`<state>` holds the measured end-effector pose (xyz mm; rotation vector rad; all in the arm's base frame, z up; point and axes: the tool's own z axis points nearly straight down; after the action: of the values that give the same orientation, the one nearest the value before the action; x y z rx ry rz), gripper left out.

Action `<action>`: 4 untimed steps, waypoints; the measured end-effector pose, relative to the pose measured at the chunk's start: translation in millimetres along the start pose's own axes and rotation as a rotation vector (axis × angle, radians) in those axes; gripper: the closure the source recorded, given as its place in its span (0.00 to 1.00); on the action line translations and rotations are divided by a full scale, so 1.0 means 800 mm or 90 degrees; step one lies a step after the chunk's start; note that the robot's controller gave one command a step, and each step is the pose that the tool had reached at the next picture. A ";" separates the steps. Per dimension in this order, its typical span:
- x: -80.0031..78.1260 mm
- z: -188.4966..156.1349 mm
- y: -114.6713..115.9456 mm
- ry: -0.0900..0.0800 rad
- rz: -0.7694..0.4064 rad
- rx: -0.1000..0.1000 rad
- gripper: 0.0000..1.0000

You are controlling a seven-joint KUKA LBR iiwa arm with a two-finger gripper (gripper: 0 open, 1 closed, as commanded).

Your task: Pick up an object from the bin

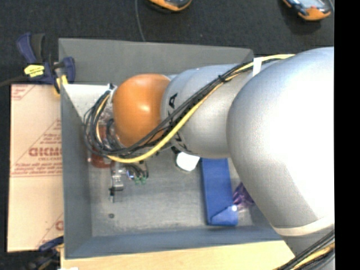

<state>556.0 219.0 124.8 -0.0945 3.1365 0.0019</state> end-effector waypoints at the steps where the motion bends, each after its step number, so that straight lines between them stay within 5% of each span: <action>1: -0.016 0.025 0.013 0.005 0.120 -0.002 0.00; 3: -0.064 0.014 0.018 0.009 -0.073 -0.007 0.00; 4: -0.088 0.036 0.022 0.007 -0.104 -0.010 0.00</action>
Offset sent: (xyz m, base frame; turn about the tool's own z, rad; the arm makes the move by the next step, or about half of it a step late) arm 0.0580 0.0039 -0.0509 -0.2014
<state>625.6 241.1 96.4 -0.3511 3.1289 0.0247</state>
